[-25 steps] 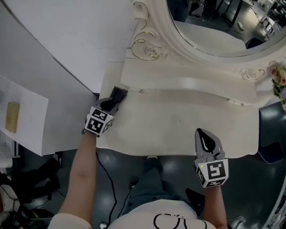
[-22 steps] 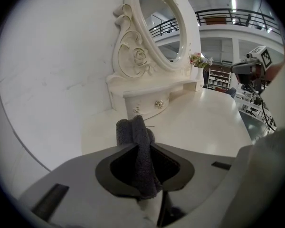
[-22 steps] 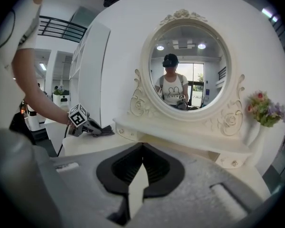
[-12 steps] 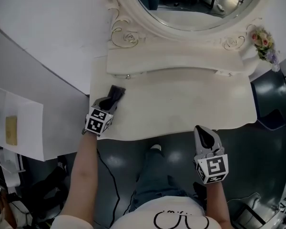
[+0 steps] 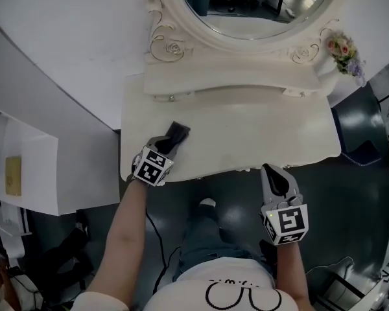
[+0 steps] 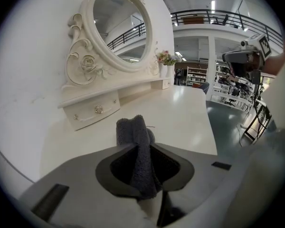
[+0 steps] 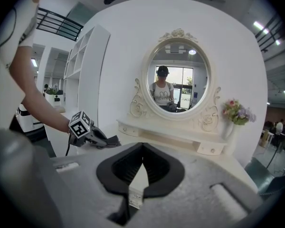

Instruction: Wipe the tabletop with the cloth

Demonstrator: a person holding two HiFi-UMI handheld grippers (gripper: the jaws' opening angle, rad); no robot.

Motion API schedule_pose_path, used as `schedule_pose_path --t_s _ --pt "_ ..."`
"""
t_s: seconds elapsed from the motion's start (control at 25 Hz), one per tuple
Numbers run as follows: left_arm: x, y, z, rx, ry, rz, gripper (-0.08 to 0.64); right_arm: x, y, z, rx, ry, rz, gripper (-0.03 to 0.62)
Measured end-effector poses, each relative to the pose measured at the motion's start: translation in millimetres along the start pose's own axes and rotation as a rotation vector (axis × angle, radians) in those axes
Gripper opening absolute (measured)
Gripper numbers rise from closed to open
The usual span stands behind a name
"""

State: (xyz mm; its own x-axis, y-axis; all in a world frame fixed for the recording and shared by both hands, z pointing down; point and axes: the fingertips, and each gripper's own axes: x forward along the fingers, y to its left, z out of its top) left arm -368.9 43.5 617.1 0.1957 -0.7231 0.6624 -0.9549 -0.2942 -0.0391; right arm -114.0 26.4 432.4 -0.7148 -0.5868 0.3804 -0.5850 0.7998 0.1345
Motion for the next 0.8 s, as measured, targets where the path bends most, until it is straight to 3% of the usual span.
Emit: schedule_pose_path --t_s 0.16,0.32,0.56,0.8 --pt "0.1 -25.6 8.0 -0.039 -0.02 -0.043 0.078 -2.4 2.0 5.6 0.003 -0.021 -0.002 -0.002" --pt "4.3 -53.8 16.2 -0.007 -0.028 -0.094 0.078 -9.0 -2.9 10.3 -0.002 -0.033 -0.022 -0.002" --pt "13.6 -103.9 27.5 0.038 -0.02 -0.224 0.077 -17.8 -23.0 12.2 0.019 -0.043 -0.08 -0.003" --pt "14.3 -145.8 36.5 0.031 0.012 -0.355 0.077 -24.5 -33.9 9.6 0.065 -0.049 -0.122 -0.003"
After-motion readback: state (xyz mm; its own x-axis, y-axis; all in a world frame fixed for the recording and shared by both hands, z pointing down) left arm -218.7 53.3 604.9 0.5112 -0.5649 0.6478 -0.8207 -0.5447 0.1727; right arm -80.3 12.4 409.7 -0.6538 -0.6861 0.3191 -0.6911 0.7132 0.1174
